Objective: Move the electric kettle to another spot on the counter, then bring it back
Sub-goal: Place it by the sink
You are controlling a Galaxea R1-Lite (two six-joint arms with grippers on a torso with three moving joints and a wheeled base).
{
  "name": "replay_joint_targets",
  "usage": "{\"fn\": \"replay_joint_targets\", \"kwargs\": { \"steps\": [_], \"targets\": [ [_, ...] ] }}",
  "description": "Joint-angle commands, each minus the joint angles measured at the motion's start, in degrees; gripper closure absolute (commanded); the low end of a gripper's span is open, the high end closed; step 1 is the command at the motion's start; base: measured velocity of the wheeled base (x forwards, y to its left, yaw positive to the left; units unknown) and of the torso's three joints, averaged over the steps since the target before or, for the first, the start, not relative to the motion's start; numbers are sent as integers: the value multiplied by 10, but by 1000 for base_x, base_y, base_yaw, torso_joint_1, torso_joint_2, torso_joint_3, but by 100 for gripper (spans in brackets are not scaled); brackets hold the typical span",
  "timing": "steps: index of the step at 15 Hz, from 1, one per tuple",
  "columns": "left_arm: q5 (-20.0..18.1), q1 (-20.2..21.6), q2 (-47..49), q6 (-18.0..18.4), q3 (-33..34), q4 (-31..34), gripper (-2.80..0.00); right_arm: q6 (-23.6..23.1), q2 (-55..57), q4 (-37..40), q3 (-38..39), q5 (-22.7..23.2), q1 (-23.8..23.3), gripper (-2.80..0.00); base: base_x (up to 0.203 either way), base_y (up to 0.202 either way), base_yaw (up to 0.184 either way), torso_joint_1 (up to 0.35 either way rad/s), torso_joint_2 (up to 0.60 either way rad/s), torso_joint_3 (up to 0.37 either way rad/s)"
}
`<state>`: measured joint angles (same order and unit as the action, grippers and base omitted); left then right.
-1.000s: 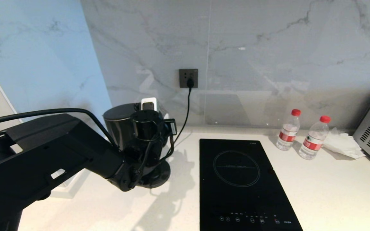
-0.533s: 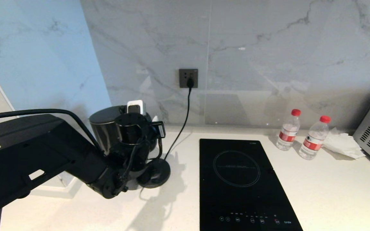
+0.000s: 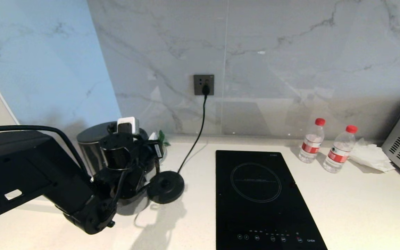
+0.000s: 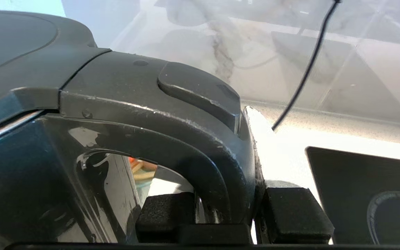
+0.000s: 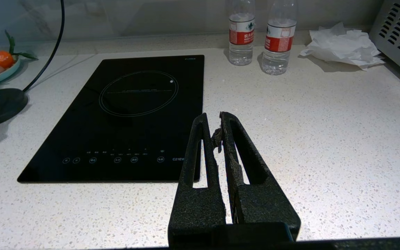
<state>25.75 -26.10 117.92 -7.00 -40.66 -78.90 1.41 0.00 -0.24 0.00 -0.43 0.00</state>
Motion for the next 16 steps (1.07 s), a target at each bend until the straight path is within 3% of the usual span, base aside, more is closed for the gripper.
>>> {"fn": "replay_joint_targets", "kwargs": {
  "steps": [1, 6, 11, 16],
  "targets": [
    [-1, 7, -2, 0, 39, -29, 0, 0, -1, 0, 0, 0, 0, 0, 0, 0, 0, 0, 0, 0],
    [-2, 9, 4, 0, 109, -87, 0, 0, -1, 0, 0, 0, 0, 0, 0, 0, 0, 0, 0, 0],
    [-3, 15, 10, -4, 153, -88, 0, 0, -1, 0, 0, 0, 0, 0, 0, 0, 0, 0, 0, 0],
    [-3, 20, 29, -25, 155, -88, 0, 0, -1, 0, 0, 0, 0, 0, 0, 0, 0, 0, 0, 0]
  ]
}}
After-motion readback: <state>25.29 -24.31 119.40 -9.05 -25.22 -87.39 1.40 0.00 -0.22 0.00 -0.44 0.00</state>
